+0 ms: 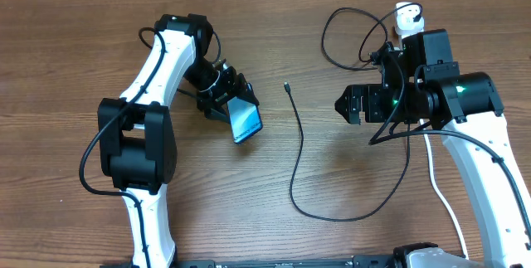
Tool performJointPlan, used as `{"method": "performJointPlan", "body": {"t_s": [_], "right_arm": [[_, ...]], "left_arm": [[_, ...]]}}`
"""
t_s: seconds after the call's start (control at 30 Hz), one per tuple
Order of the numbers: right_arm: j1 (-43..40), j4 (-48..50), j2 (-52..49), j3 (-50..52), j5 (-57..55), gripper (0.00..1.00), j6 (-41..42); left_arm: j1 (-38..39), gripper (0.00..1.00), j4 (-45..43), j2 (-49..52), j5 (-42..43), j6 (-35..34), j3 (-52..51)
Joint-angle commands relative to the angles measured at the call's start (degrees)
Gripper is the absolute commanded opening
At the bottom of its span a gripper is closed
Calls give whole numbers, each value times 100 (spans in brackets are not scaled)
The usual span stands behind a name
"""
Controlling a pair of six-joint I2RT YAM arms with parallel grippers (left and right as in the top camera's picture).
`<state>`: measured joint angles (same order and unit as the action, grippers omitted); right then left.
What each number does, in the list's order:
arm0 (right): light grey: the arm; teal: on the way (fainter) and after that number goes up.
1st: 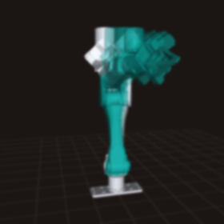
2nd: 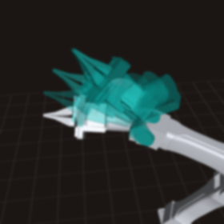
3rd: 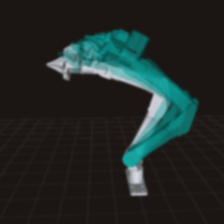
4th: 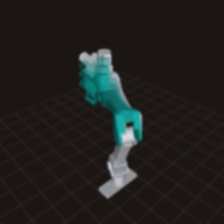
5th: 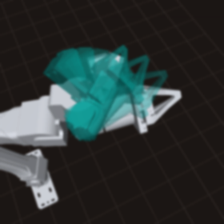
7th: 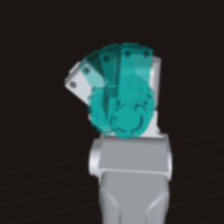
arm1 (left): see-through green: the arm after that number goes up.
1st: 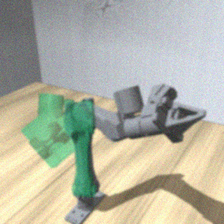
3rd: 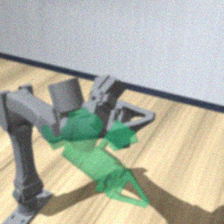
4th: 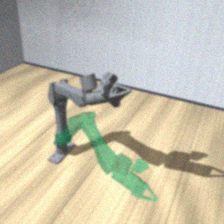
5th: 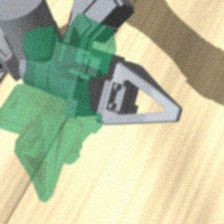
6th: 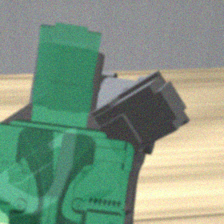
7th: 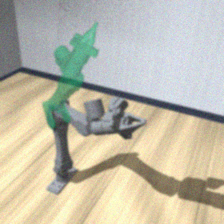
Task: Plug charger to phone and switch on socket
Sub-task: 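Grasp the phone's top edge with the left gripper and lift it, then carry the phone toward the right gripper, right gripper reaching to meet it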
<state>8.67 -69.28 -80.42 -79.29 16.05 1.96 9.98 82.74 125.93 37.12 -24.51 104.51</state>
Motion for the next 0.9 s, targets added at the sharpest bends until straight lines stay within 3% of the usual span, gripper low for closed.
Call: {"method": "performJointPlan", "body": {"t_s": [0.0, 0.13, 0.53, 0.87], "right_arm": [[-4, -22, -9, -136, -28, 100, 37], [-4, -55, -9, -136, -28, 100, 37], [-4, -98, -9, -136, 17, 100, 37], [-4, -103, -9, -136, 17, 100, 37]], "left_arm": [[-70, 50, 214, 17, 970, -944, 173], [-70, 49, 431, 17, 1390, -1193, 173], [-68, 45, 1093, 17, 3309, -990, 173], [-70, 43, 1296, 17, 3600, -973, 173]]}}
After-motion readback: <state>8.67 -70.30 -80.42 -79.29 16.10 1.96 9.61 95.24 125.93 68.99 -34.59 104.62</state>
